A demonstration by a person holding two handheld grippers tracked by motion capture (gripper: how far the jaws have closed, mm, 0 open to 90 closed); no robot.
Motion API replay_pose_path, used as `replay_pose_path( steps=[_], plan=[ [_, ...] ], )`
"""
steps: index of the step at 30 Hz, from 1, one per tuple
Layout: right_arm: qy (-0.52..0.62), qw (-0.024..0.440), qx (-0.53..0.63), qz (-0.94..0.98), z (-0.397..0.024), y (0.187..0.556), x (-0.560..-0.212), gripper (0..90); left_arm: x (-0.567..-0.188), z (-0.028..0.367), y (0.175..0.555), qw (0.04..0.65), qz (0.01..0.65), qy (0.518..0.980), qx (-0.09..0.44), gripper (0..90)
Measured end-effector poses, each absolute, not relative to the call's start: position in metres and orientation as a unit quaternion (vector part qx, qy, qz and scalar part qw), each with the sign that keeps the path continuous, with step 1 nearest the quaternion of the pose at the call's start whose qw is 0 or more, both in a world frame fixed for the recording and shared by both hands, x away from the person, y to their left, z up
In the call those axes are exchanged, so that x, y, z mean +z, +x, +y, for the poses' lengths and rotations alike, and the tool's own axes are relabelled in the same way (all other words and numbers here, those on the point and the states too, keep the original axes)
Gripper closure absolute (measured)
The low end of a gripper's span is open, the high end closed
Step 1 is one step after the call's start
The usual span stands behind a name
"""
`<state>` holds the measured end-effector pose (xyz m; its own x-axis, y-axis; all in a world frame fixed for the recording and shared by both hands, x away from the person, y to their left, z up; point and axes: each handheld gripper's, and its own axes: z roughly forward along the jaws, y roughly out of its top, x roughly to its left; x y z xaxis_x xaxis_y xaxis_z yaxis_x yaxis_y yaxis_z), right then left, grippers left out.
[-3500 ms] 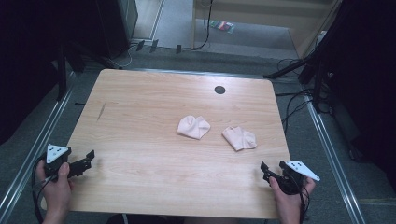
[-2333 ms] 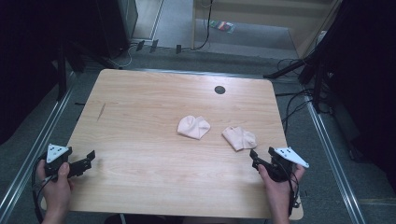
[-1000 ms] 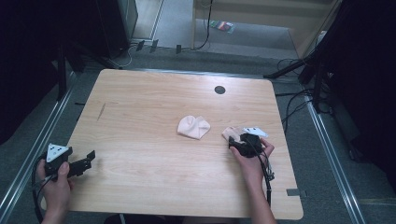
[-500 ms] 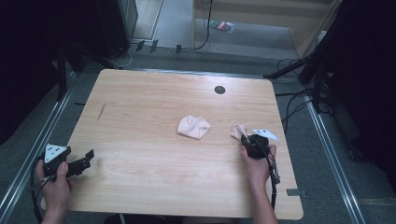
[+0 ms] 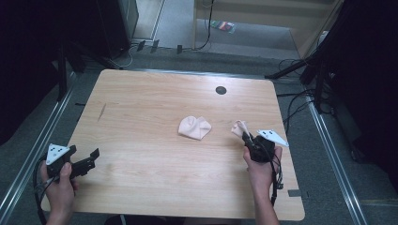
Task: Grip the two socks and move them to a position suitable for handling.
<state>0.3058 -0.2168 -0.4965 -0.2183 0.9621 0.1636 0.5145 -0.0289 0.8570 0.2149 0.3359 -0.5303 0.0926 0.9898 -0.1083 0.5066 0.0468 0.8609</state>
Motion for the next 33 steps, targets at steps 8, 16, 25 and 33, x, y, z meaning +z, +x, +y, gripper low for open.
replay_pose_path(
  steps=[8,16,25,33],
  plan=[
    [0.553,0.261,0.442,0.656,-0.192,0.282,-0.484,84.2,-0.517,0.301,0.225,0.421,0.572,0.642,0.289,13.9],
    [0.533,0.253,0.443,0.675,-0.156,0.267,-0.481,84.1,-0.504,0.261,0.236,0.44,0.54,0.662,0.276,13.9],
    [0.512,0.226,0.446,0.699,-0.125,0.26,-0.493,84.1,-0.497,0.223,0.243,0.469,0.523,0.667,0.247,13.9],
    [0.492,0.211,0.431,0.727,-0.102,0.253,-0.512,83.9,-0.508,0.202,0.234,0.468,0.49,0.696,0.237,13.9]
  ],
)
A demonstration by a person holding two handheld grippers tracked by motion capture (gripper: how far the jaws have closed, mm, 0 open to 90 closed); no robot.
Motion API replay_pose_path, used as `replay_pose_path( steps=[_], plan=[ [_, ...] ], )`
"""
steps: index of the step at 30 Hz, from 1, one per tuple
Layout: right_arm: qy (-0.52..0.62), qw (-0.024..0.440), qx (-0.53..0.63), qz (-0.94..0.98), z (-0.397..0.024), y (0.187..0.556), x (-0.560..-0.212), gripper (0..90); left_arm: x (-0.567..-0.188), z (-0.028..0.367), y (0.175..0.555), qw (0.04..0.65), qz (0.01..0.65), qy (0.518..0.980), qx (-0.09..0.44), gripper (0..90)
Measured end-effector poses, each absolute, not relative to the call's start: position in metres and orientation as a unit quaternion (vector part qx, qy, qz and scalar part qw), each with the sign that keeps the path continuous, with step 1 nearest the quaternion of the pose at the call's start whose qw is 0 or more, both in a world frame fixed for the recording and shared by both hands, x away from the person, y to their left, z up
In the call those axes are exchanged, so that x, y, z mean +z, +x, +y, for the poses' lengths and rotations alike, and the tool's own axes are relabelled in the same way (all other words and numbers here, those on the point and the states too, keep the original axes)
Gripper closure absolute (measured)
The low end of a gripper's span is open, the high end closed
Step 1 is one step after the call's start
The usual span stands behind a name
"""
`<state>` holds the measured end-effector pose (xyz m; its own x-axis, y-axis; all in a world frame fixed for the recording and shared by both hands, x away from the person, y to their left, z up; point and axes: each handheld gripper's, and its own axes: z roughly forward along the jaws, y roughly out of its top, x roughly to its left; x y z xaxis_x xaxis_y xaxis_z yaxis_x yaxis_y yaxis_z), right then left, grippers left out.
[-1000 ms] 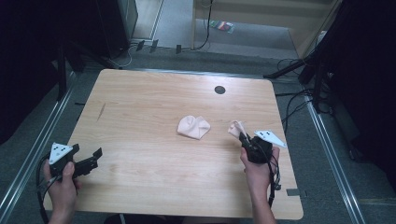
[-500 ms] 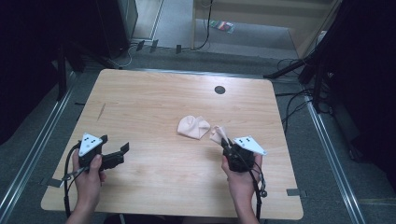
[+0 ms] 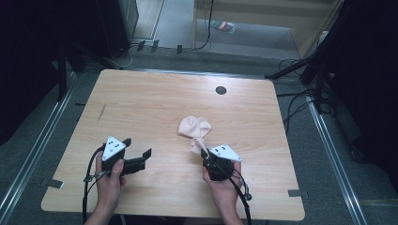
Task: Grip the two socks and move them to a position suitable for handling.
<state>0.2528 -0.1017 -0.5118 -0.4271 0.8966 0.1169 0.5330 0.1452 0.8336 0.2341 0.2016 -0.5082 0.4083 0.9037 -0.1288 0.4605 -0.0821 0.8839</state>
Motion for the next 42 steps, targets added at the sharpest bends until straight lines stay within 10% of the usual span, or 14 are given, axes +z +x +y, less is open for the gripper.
replay_pose_path(
  steps=[11,14,17,24,42],
  plan=[
    [0.482,0.183,0.42,0.747,-0.074,0.247,-0.539,83.5,-0.522,0.193,0.235,0.474,0.483,0.71,0.196,13.9],
    [0.468,0.128,0.437,0.757,-0.065,0.248,-0.545,59.6,-0.527,0.186,0.235,0.466,0.474,0.722,0.193,13.9],
    [0.471,0.112,0.454,0.748,-0.068,0.248,-0.54,54.6,-0.528,0.186,0.235,0.466,0.473,0.722,0.193,13.9],
    [0.512,0.143,0.462,0.71,-0.12,0.263,-0.527,61.0,-0.533,0.187,0.24,0.461,0.478,0.725,0.186,14.0],
    [0.461,0.175,0.388,0.778,-0.087,0.267,-0.551,53.5,-0.539,0.18,0.242,0.451,0.472,0.739,0.168,14.7]
  ],
)
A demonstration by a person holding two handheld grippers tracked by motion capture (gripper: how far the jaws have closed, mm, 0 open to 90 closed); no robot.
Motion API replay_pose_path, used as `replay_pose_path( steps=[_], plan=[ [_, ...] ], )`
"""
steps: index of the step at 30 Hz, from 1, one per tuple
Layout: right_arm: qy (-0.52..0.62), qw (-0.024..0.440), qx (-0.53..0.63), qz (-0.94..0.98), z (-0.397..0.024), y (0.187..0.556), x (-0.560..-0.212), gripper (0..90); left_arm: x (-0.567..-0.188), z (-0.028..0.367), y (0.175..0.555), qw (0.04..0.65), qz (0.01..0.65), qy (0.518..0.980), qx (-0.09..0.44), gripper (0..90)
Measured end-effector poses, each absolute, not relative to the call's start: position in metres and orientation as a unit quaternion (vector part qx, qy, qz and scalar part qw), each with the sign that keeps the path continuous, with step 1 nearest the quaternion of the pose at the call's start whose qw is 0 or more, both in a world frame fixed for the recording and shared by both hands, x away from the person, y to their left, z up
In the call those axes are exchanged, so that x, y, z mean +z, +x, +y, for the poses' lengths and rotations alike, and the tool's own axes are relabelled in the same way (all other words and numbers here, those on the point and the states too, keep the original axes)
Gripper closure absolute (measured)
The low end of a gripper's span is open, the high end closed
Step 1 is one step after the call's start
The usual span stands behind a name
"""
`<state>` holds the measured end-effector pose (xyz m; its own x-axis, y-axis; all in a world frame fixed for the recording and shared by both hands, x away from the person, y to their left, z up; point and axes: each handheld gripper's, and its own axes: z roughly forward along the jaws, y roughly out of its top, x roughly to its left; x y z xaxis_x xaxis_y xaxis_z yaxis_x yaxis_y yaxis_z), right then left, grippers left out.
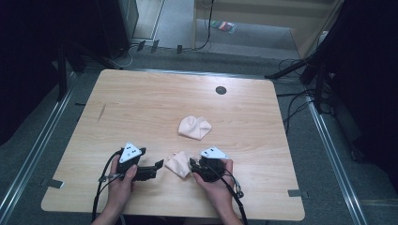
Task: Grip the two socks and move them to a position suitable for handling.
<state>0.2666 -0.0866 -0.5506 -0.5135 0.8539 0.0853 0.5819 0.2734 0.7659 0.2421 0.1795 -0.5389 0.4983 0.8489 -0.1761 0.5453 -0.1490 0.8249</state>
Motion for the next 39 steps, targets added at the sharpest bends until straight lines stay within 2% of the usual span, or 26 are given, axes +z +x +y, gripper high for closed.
replay_pose_path(
  steps=[1,2,5,6,9,10,19,25,26,32,33,35,36,37,39],
  plan=[
    [0.456,0.194,0.377,0.783,-0.085,0.265,-0.551,62.2,-0.539,0.179,0.242,0.45,0.472,0.739,0.169,14.6],
    [0.456,0.194,0.377,0.783,-0.085,0.265,-0.551,62.2,-0.54,0.179,0.243,0.448,0.472,0.741,0.168,14.6],
    [0.446,0.19,0.38,0.788,-0.084,0.261,-0.551,81.7,-0.541,0.178,0.243,0.442,0.472,0.745,0.164,15.0],
    [0.446,0.189,0.38,0.788,-0.084,0.261,-0.551,83.0,-0.542,0.176,0.243,0.44,0.472,0.747,0.162,15.0],
    [0.449,0.181,0.386,0.785,-0.084,0.26,-0.55,83.7,-0.542,0.174,0.243,0.438,0.466,0.752,0.158,15.0],
    [0.457,0.165,0.399,0.778,-0.085,0.26,-0.548,83.9,-0.543,0.172,0.242,0.436,0.463,0.756,0.156,15.1],
    [0.471,0.148,0.438,0.752,-0.09,0.258,-0.532,84.0,-0.539,0.141,0.227,0.44,0.429,0.775,0.149,13.6],
    [0.469,0.141,0.45,0.747,-0.087,0.256,-0.525,83.9,-0.543,0.114,0.218,0.42,0.424,0.786,0.163,9.7],
    [0.468,0.142,0.452,0.746,-0.086,0.256,-0.523,83.8,-0.544,0.106,0.215,0.402,0.425,0.79,0.185,7.7],
    [0.477,0.138,0.45,0.742,-0.088,0.256,-0.522,83.8,-0.547,0.091,0.212,0.366,0.425,0.801,0.208,7.0],
    [0.478,0.135,0.45,0.742,-0.088,0.256,-0.523,83.8,-0.548,0.091,0.213,0.368,0.424,0.802,0.204,16.4],
    [0.478,0.133,0.45,0.742,-0.088,0.256,-0.523,83.8,-0.548,0.092,0.215,0.368,0.423,0.803,0.201,25.9],
    [0.473,0.128,0.452,0.746,-0.087,0.256,-0.523,83.7,-0.548,0.093,0.216,0.369,0.421,0.806,0.195,33.7],
    [0.473,0.128,0.452,0.746,-0.087,0.256,-0.523,83.7,-0.548,0.094,0.217,0.372,0.42,0.806,0.19,33.7],
    [0.47,0.121,0.451,0.749,-0.085,0.255,-0.524,83.7,-0.549,0.096,0.218,0.378,0.421,0.803,0.186,43.7]
  ],
)
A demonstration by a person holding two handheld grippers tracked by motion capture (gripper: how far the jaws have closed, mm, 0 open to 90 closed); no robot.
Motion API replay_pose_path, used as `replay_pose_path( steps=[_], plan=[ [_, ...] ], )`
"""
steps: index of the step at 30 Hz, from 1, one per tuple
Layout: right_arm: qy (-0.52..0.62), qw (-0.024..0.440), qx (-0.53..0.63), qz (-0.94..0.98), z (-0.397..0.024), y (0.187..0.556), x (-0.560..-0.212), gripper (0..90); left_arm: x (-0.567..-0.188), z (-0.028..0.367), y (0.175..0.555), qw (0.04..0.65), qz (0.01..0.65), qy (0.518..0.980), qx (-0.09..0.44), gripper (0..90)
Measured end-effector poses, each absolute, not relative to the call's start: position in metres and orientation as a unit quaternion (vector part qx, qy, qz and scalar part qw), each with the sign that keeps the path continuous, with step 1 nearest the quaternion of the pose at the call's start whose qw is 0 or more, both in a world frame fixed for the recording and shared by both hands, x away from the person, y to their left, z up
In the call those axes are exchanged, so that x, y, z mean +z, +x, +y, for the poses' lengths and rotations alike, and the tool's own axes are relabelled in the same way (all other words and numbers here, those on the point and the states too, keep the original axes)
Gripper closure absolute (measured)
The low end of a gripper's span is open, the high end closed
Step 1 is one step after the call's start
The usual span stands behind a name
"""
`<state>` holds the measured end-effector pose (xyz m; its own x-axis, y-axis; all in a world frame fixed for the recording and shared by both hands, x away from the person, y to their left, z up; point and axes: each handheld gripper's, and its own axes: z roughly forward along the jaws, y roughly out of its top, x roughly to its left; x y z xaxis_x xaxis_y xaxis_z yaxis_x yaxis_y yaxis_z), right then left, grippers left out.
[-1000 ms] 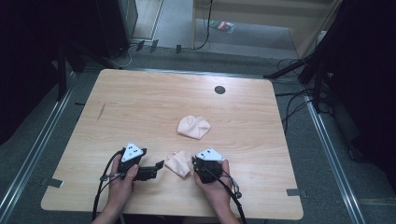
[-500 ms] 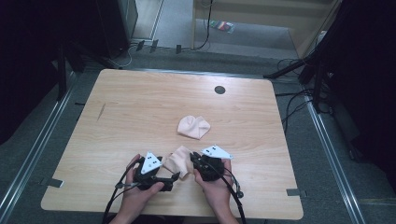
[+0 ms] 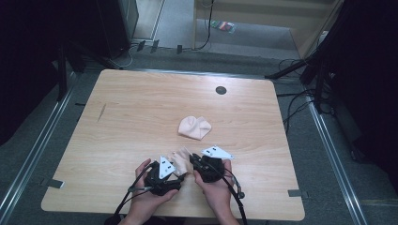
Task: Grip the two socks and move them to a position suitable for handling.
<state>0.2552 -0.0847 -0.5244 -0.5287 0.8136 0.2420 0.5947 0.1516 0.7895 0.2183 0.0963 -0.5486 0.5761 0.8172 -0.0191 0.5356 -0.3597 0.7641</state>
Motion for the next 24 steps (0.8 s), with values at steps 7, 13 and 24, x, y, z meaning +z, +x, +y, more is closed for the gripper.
replay_pose_path(
  steps=[7,13,24],
  plan=[
    [0.469,0.125,0.442,0.754,-0.079,0.254,-0.53,83.9,-0.54,0.127,0.226,0.414,0.44,0.77,0.203,88.5],
    [0.472,0.119,0.437,0.756,-0.076,0.254,-0.538,84.0,-0.532,0.137,0.223,0.451,0.433,0.75,0.216,89.7],
    [0.452,0.1,0.421,0.78,-0.061,0.248,-0.547,83.9,-0.535,0.129,0.226,0.491,0.422,0.745,0.159,67.1]
  ],
)
